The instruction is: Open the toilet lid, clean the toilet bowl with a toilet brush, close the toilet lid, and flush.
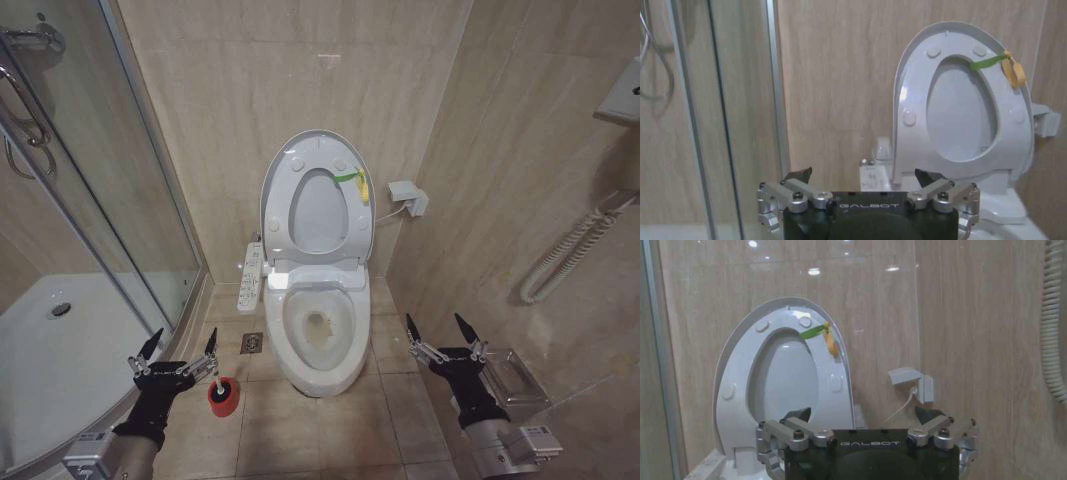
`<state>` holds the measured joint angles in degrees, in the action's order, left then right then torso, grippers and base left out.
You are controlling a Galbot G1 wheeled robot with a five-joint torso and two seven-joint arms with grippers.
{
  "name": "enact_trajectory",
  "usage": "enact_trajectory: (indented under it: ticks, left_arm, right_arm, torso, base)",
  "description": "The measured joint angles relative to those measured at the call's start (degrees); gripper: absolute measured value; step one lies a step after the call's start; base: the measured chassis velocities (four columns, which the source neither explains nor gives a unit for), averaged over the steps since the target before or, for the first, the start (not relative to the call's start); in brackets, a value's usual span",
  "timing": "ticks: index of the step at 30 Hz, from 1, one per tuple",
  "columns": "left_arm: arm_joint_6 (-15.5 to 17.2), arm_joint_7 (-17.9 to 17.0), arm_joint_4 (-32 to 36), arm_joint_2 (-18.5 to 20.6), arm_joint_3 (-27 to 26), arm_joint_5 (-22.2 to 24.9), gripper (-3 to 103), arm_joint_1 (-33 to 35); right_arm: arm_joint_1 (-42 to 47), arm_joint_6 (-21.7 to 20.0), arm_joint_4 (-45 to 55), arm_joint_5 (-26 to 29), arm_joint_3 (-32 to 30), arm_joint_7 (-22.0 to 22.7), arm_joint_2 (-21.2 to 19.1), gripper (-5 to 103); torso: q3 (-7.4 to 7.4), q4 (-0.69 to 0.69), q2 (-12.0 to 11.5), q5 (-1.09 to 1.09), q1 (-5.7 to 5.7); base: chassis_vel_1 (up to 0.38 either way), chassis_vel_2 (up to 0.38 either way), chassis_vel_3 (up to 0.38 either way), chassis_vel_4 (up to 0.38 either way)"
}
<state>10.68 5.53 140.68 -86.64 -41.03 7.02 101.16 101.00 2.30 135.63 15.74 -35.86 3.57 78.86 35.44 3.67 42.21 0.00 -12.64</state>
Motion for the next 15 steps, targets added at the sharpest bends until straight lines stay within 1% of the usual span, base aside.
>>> enact_trajectory:
  ticks: [1, 2, 3, 4, 5, 7, 9, 10, 11, 12, 14, 15]
  left_arm:
    - [-3.1, -0.2, -1.6, 0.3, -0.1, -1.9, 100, 0.6]
    - [-3.1, -0.2, -1.6, 0.3, -0.1, -1.9, 100, 0.6]
    - [-5.1, -0.4, -2.8, 0.5, -0.3, -4.3, 100, 1.4]
    - [-5.2, -0.7, -3.0, 0.6, -0.1, -5.1, 100, 2.3]
    - [-4.2, -1.2, -2.8, 0.6, 0.2, -4.8, 100, 2.9]
    - [-4.3, -1.2, -2.8, 0.4, 0.2, -4.5, 100, 3.1]
    - [-8.6, 0.0, -4.5, 0.2, -0.4, -5.5, 100, 3.1]
    - [-11.9, 0.1, -6.3, 0.3, -0.5, -5.9, 100, 3.1]
    - [-14.5, 0.0, -8.0, 0.3, -0.4, -6.1, 100, 3.3]
    - [-14.5, 0.0, -8.0, 0.3, -0.4, -6.1, 100, 3.3]
    - [-17.3, -0.1, -10.9, 0.1, -0.2, -6.8, 100, 3.5]
    - [-18.4, -0.3, -12.7, 0.1, 0.1, -6.1, 100, 3.5]
  right_arm:
    - [0.0, 0.0, 0.0, 0.0, 0.0, 0.0, 0.0, 100]
    - [0.0, 0.0, 0.0, 0.0, 0.0, 0.0, 0.0, 100]
    - [0.0, 0.0, 0.0, 0.0, 0.0, 0.0, 0.0, 100]
    - [0.0, 0.0, 0.0, 0.0, 0.0, 0.0, 0.0, 100]
    - [0.0, 0.0, 0.0, 0.0, 0.0, 0.0, 0.0, 100]
    - [0.0, 0.0, 0.0, 0.0, 0.0, 0.0, 0.0, 100]
    - [0.0, 0.0, 0.0, 0.0, 0.0, 0.0, 0.0, 100]
    - [0.0, 0.0, 0.0, 0.0, 0.0, 0.0, 0.0, 100]
    - [0.0, 0.0, 0.0, 0.0, 0.0, 0.0, 0.0, 100]
    - [0.0, 0.0, 0.0, 0.0, 0.0, 0.0, 0.0, 100]
    - [0.0, 0.0, 0.0, 0.0, 0.0, 0.0, 0.0, 100]
    - [0.0, 0.0, 0.0, 0.0, 0.0, 0.0, 0.0, 100]
  torso:
    - [0.00, 0.00, 0.0, -0.01, 0.00]
    - [0.00, 0.00, 0.0, -0.01, 0.00]
    - [0.00, 0.00, 0.0, -0.02, 0.00]
    - [0.00, -0.02, 0.0, -0.01, 0.00]
    - [0.00, -0.02, 0.0, -0.01, 0.00]
    - [0.00, -0.02, 0.0, -0.01, 0.00]
    - [0.00, -0.01, 0.0, 0.01, 0.00]
    - [0.00, 0.00, 0.0, 0.00, 0.00]
    - [0.00, 0.00, 0.0, -0.01, 0.00]
    - [0.00, 0.00, 0.0, -0.01, 0.00]
    - [0.00, -0.01, 0.0, 0.00, 0.00]
    - [0.00, -0.01, 0.0, 0.00, 0.00]
  base:
    - [0.000, 0.000, 0.000, 0.000]
    - [0.000, 0.000, 0.000, 0.000]
    - [0.000, 0.000, 0.000, 0.000]
    - [0.000, 0.000, 0.000, 0.000]
    - [0.000, 0.000, 0.000, 0.000]
    - [0.000, 0.000, 0.000, 0.000]
    - [0.000, 0.000, 0.000, 0.000]
    - [0.000, 0.000, 0.000, 0.000]
    - [0.000, 0.000, 0.000, 0.000]
    - [0.000, 0.000, 0.000, 0.000]
    - [0.000, 0.000, 0.000, 0.000]
    - [0.000, 0.000, 0.000, 0.000]
